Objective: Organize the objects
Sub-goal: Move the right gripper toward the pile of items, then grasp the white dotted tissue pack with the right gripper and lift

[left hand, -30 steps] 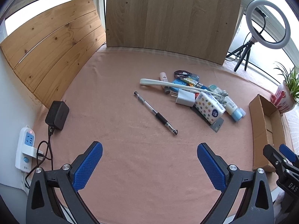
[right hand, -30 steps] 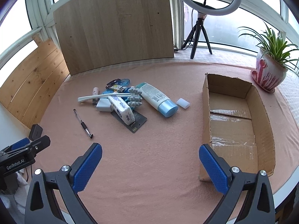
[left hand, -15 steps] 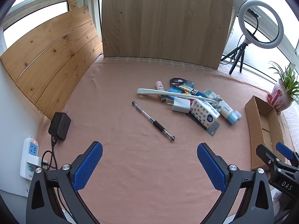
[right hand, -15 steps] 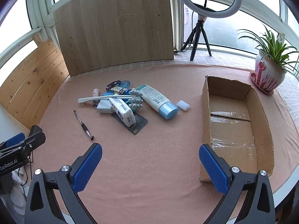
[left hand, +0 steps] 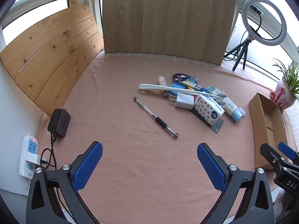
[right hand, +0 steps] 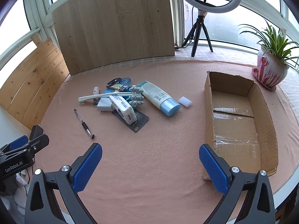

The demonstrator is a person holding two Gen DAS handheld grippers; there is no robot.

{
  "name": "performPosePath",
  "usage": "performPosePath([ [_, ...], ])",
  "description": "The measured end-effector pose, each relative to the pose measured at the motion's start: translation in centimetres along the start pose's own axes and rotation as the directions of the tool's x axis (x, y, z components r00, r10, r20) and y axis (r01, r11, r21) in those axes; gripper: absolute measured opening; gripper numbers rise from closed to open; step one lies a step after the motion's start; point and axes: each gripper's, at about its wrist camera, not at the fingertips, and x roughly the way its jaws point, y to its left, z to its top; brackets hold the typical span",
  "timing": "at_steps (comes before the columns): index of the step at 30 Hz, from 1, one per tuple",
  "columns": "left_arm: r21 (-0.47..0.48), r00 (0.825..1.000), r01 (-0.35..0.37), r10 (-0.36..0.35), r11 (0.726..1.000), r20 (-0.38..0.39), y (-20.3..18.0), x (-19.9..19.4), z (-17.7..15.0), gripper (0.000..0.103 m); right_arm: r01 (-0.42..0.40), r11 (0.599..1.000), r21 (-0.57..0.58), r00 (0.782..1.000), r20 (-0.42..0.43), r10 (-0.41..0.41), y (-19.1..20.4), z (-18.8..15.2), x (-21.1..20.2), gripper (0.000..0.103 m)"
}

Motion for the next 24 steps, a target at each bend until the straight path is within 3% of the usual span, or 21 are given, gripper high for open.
performPosePath([
  [4,-0.013,1.000,-0.013,0.013,1.000,-0.021,0.6,1.0,-0.1,0.102,-0.011,1.000,-0.006,1.000,0.000,0.011,-0.1,0.4,0.4,0.102],
  [17,-0.010,0.999,-0.037,0.036,0.999,-0.024,0.9,3.3,1.3,0.102,-0.096,0.994,0.055,0.994,-0.049,0.098,-1.1,3.7,4.0,0.081],
  [24,-0.054,0.998,-0.064,0.063,0.996,-0.026,2.6,4.7,2.6,0.101,-0.147,0.989,0.007,0.985,-0.090,0.147,0.3,5.8,7.4,0.077],
])
